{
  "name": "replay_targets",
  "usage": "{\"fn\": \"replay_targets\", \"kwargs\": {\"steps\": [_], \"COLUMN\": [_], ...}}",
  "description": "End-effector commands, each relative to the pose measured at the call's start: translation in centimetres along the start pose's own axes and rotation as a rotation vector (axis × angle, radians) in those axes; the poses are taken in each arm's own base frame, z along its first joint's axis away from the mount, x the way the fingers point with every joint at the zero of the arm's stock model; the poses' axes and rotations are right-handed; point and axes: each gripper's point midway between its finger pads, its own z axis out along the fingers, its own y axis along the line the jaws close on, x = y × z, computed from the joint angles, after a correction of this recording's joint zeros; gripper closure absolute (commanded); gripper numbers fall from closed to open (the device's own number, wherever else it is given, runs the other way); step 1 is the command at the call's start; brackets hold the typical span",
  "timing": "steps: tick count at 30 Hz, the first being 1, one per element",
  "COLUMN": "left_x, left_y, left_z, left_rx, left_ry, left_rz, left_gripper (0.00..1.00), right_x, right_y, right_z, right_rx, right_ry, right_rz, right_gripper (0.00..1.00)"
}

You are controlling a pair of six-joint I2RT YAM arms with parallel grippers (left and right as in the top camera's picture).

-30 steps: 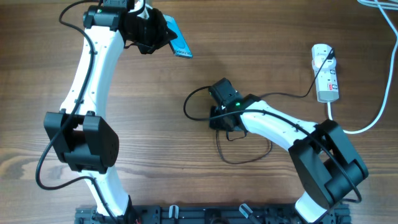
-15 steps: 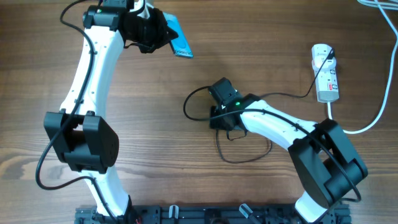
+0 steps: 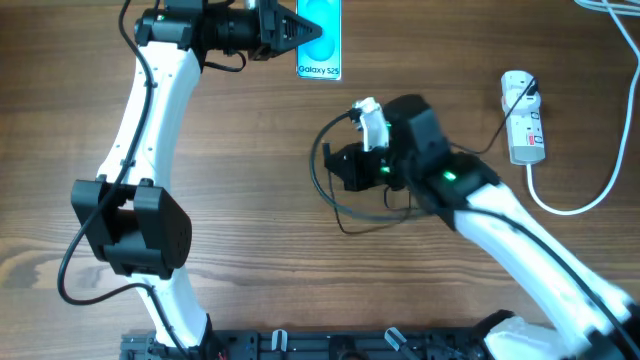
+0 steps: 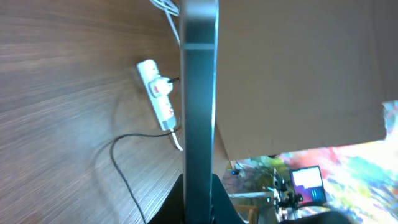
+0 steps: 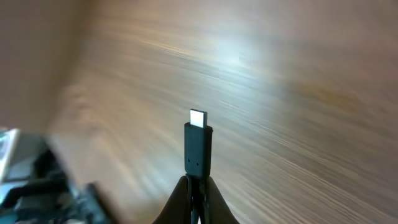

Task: Plug charger to phone and switch on socket

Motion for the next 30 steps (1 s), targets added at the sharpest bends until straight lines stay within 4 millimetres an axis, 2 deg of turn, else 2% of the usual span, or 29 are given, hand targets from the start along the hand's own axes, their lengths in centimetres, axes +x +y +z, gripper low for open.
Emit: {"fn": "replay_targets", "kwargs": {"steps": [1,7,12,16,20,23,26,30], "left_x": [0.3,0.5,1.1,1.7,2.0,2.0,2.2,2.3], "left_y": [-3.1,-3.4,-4.3,-5.5,-5.5,-5.0,-5.4,-5.6], "left_z": [-0.7,-0.2,0.5,1.2,2.3,3.4,4.1,4.3], "left_rx": [0.084,0.081,0.093,0.103,0.039,-0.03,-0.032,-0.028], "left_ry": [0.011,0.014,0.032,0.047,0.045,0.032,0.035,0.038], "left_rz": [0.133,0.2,0.225,0.245,0.254,0.201,0.161,0.102], "left_gripper": [0.96,0.96,0.96,0.96,0.96,0.96,0.96,0.96], "right_x": [-1.4,-3.5,-4.2,-5.1,-5.9,-6.2,-6.4,-6.7], "right_y": [3.5,2.7,1.5,1.9,0.7,0.7,0.8,0.2], "right_z": [-3.0,-5.0,-5.2,-5.4,-5.8,-5.9,-5.9,-6.2], "right_rx": [-0.093,0.015,0.08,0.066,0.131,0.13,0.13,0.162], "right_ry": [-0.071,-0.203,-0.24,-0.281,-0.333,-0.345,-0.354,-0.374], "right_rz": [-0.075,-0.059,0.001,0.009,0.058,0.057,0.055,0.059], "right_gripper": [0.96,0.95,0.96,0.95,0.95,0.95,0.95,0.95]}}
